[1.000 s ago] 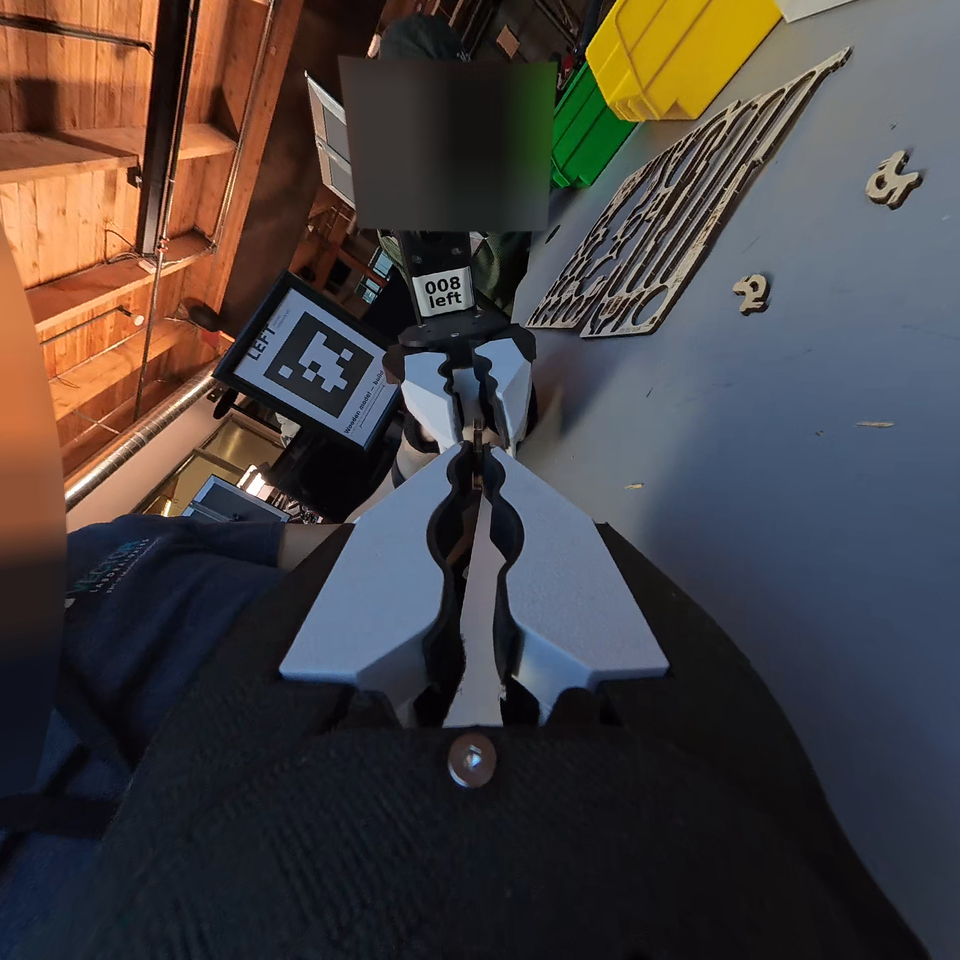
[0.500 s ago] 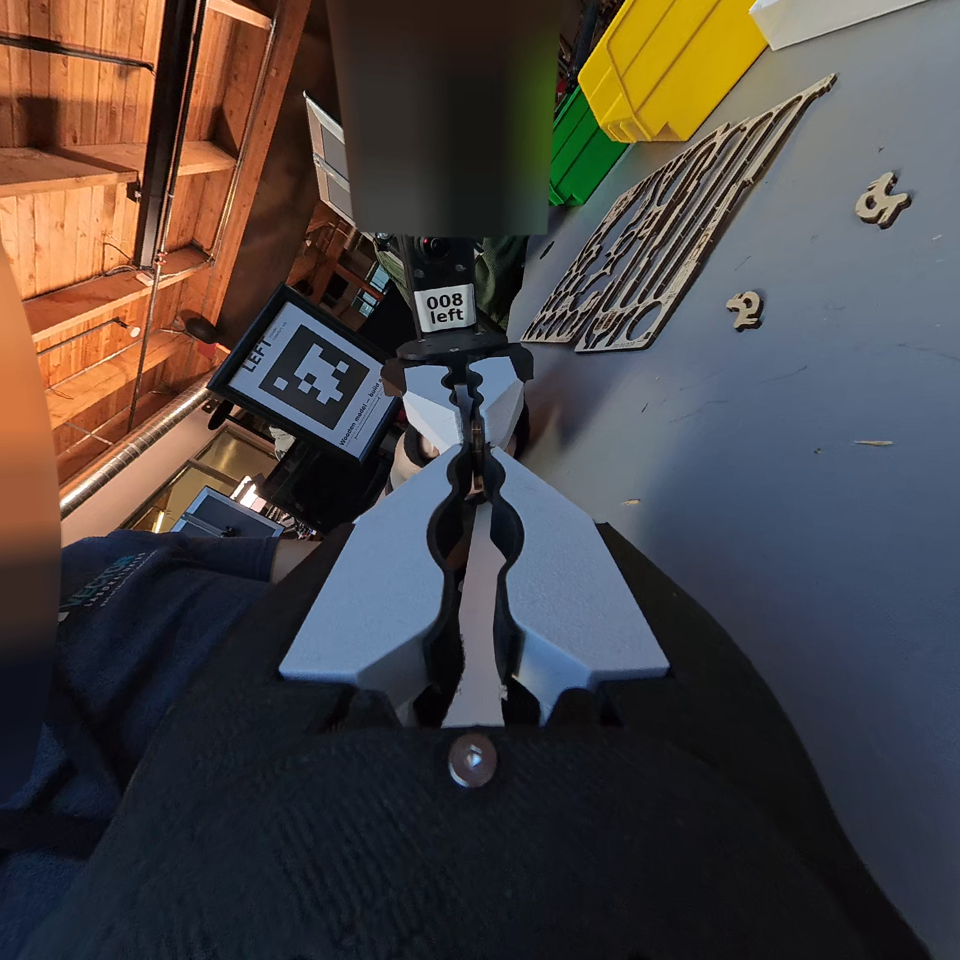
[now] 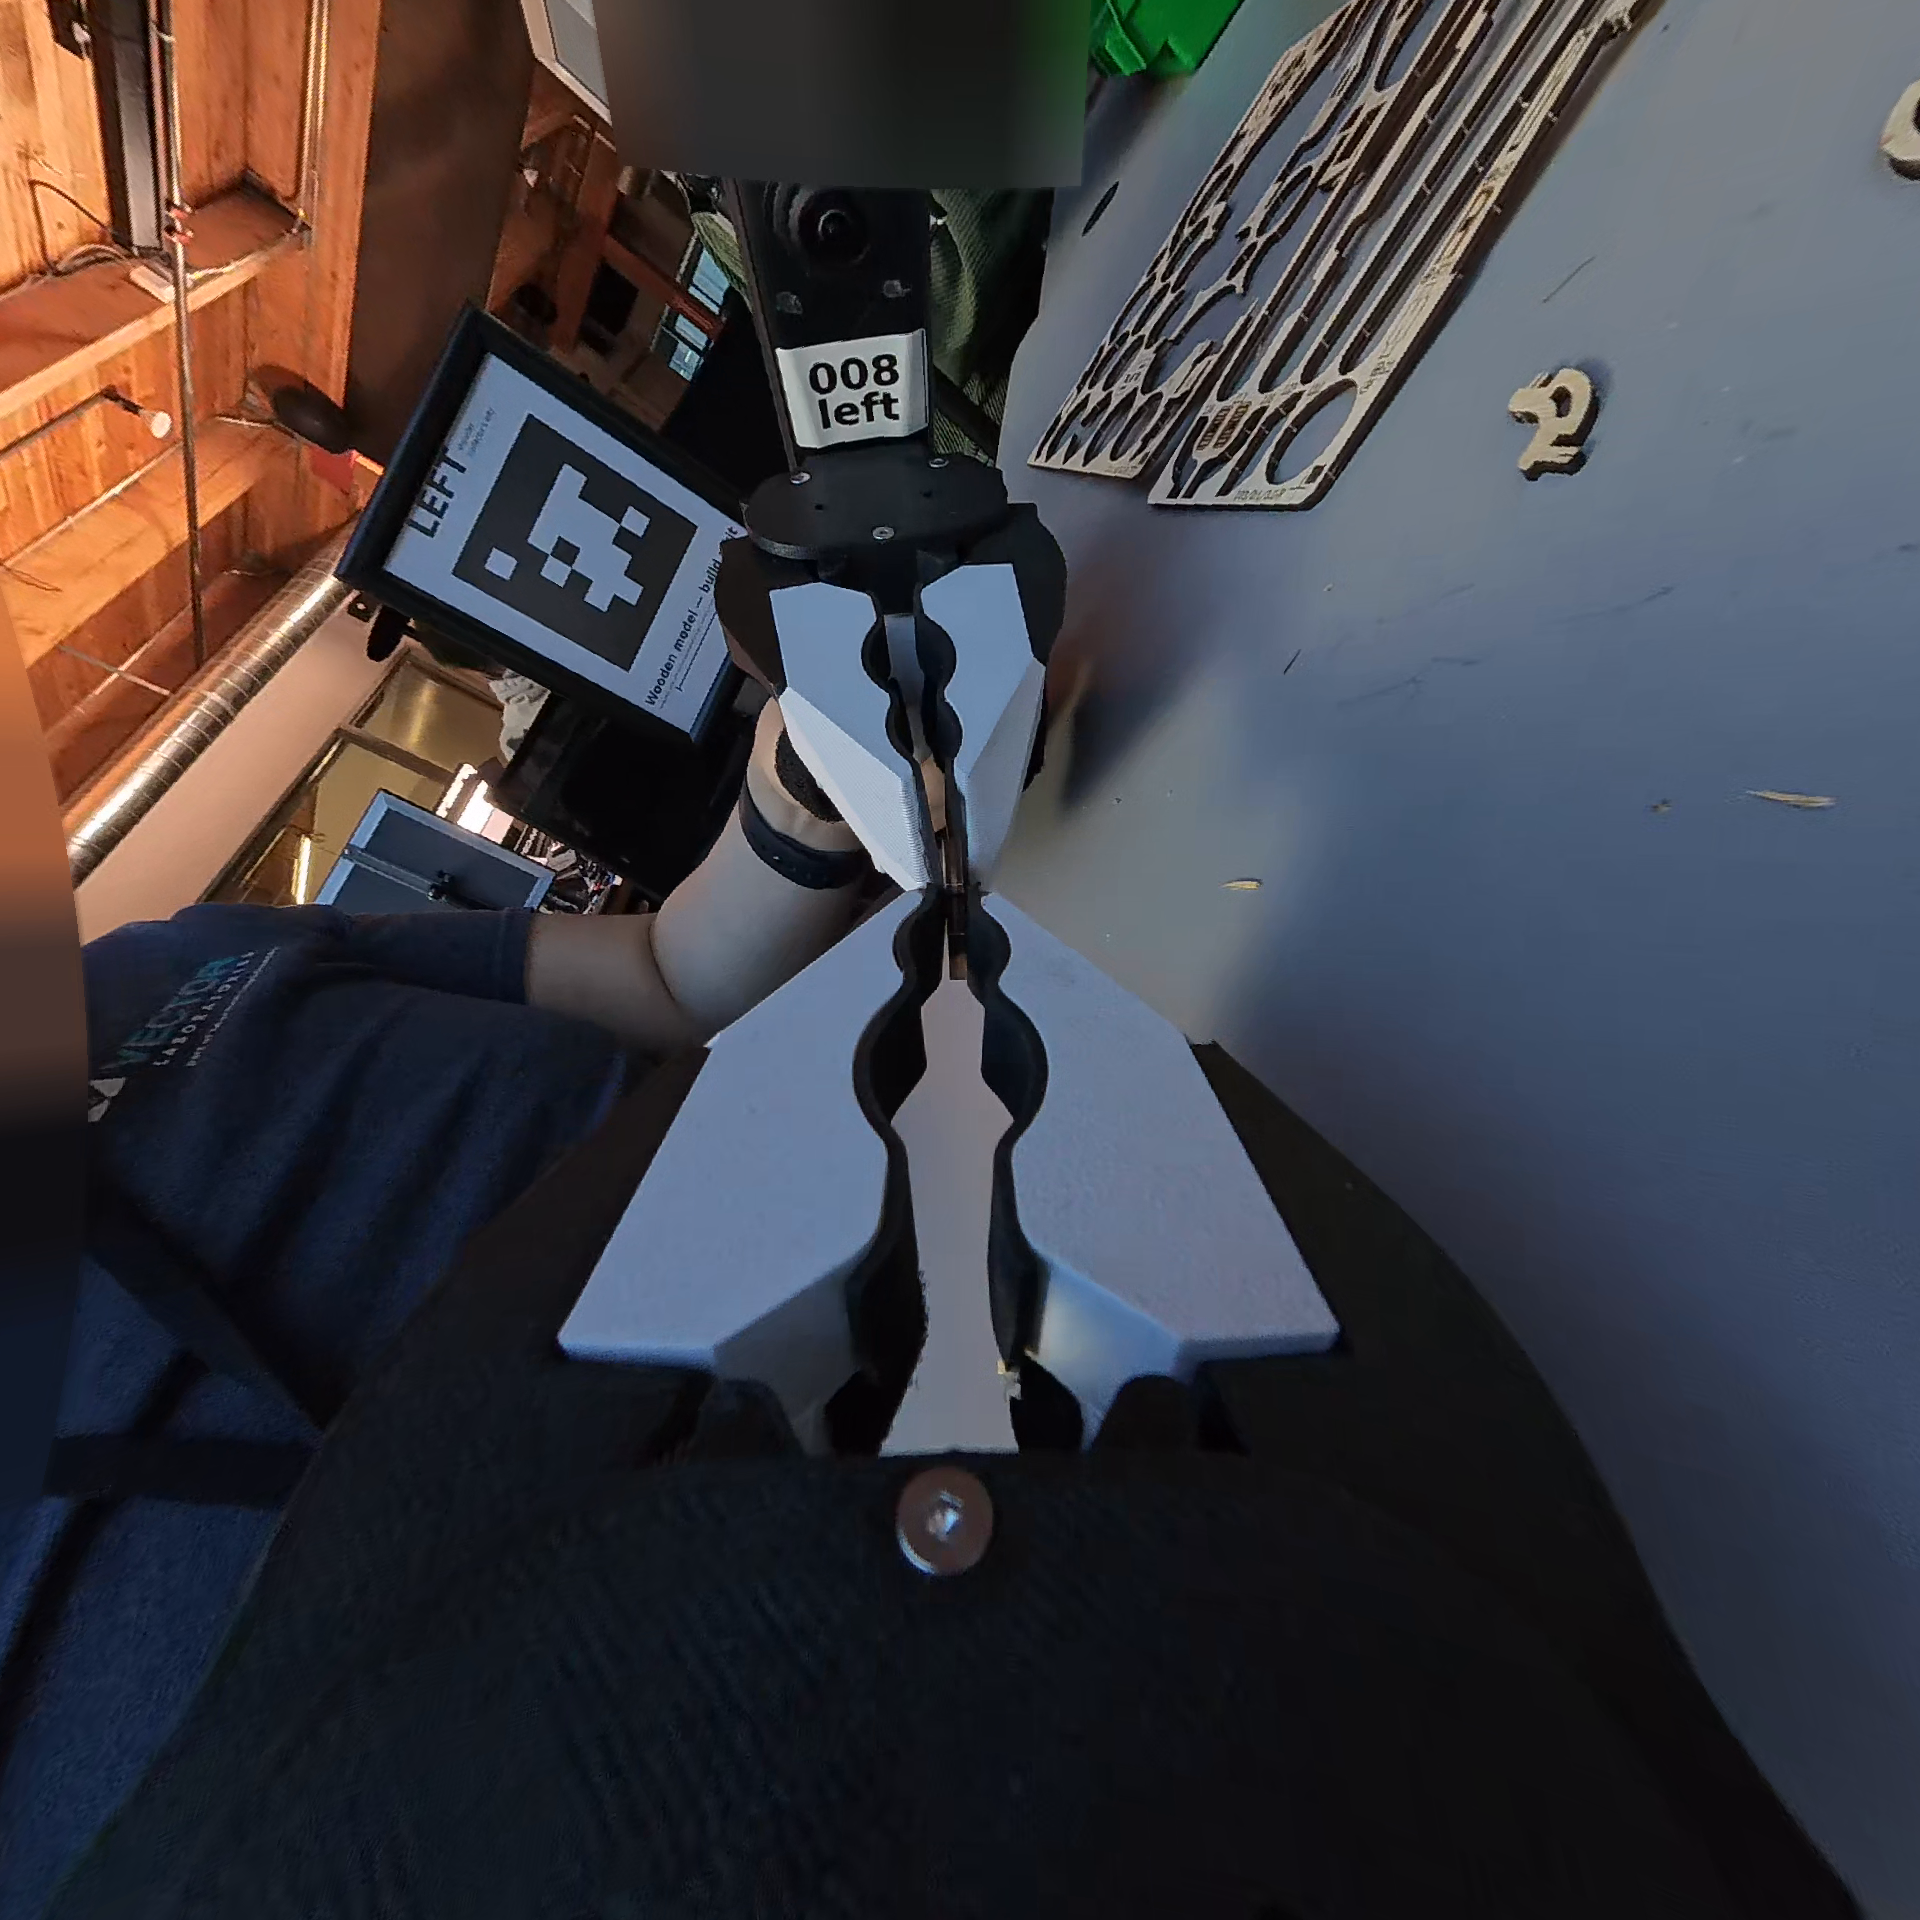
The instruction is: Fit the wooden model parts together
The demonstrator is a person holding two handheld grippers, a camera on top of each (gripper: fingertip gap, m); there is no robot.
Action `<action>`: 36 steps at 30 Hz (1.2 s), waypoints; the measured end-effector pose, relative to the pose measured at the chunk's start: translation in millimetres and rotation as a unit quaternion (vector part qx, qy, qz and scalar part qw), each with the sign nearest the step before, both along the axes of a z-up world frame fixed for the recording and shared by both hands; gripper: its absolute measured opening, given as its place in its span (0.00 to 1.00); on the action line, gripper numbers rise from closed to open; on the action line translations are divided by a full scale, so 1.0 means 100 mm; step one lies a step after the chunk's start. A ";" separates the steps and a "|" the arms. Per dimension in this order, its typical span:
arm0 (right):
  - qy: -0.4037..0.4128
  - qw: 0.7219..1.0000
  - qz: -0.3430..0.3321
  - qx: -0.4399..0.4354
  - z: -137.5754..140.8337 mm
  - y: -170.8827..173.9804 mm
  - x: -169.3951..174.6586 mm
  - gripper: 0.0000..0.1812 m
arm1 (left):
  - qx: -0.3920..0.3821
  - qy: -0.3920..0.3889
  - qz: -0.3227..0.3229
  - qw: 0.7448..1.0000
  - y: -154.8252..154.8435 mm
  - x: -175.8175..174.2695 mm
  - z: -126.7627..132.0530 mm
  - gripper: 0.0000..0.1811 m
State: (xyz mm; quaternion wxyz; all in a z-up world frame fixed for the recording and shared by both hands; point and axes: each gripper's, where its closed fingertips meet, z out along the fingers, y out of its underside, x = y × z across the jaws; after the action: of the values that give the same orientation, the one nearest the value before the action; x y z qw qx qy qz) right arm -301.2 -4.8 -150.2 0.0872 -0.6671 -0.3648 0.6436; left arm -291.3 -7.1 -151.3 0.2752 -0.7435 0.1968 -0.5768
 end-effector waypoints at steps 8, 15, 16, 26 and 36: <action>-0.021 1.000 -0.004 0.010 -0.06 0.01 0.00 0.00 | -0.008 0.019 0.002 1.000 0.01 0.00 -0.06 0.00; -0.022 1.000 0.004 0.008 -0.07 -0.02 0.00 0.00 | -0.019 0.019 -0.006 1.000 -0.03 0.01 -0.08 0.00; -0.024 1.000 0.001 0.011 -0.08 -0.02 0.00 0.00 | -0.019 0.022 -0.004 1.000 -0.03 0.01 -0.09 0.00; -0.021 0.996 -0.079 0.033 -0.06 0.19 0.02 0.00 | -0.011 -0.042 -0.019 0.999 -0.06 0.01 0.09 0.00; -0.014 0.997 -0.078 -0.005 -0.04 0.25 0.02 0.00 | -0.001 -0.034 0.057 0.998 0.16 -0.14 0.08 0.00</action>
State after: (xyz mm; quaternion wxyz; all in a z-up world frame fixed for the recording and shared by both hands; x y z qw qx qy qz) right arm -298.9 19.8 -154.6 0.1287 -0.7026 -0.3097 0.6276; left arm -304.9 8.9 -143.6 0.3130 -0.7341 0.1440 -0.5851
